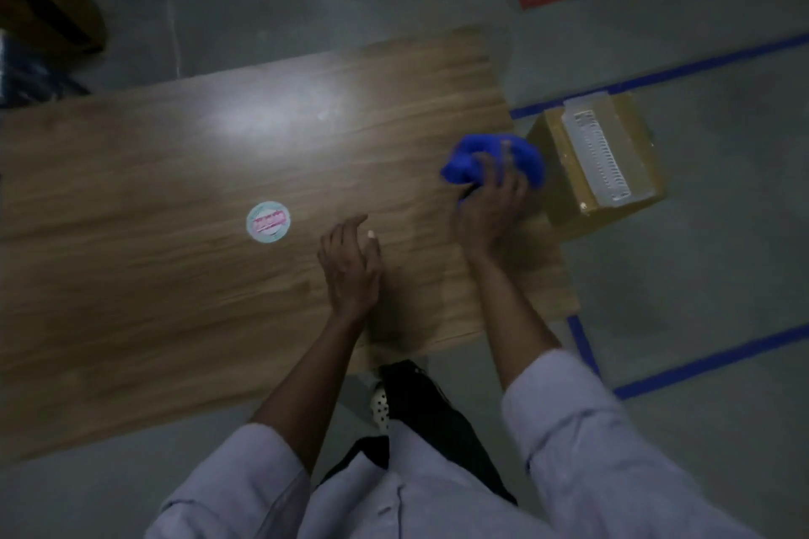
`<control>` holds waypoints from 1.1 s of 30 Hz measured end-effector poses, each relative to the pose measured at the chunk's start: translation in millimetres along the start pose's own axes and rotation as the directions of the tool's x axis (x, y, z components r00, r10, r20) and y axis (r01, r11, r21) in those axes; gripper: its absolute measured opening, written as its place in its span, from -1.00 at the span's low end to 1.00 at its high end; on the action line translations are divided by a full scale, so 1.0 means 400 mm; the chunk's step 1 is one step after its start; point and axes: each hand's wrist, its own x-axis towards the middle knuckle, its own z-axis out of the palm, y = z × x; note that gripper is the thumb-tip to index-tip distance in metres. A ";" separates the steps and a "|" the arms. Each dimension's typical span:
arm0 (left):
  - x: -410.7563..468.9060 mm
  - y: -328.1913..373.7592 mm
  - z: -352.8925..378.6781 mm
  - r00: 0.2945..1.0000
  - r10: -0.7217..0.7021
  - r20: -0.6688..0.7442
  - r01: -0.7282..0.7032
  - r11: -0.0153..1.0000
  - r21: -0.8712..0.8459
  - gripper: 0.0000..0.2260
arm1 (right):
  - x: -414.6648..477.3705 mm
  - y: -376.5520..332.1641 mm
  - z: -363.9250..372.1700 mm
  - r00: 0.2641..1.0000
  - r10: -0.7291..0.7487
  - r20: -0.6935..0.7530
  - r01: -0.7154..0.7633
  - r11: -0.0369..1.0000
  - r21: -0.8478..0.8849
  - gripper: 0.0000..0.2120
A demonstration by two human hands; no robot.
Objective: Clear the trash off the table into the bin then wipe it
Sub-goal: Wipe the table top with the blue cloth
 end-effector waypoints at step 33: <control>0.023 0.072 0.071 0.910 -0.052 0.412 -0.044 0.975 0.220 -0.43 | -0.028 0.260 -0.053 0.817 0.177 0.548 0.006 0.949 -0.316 -0.38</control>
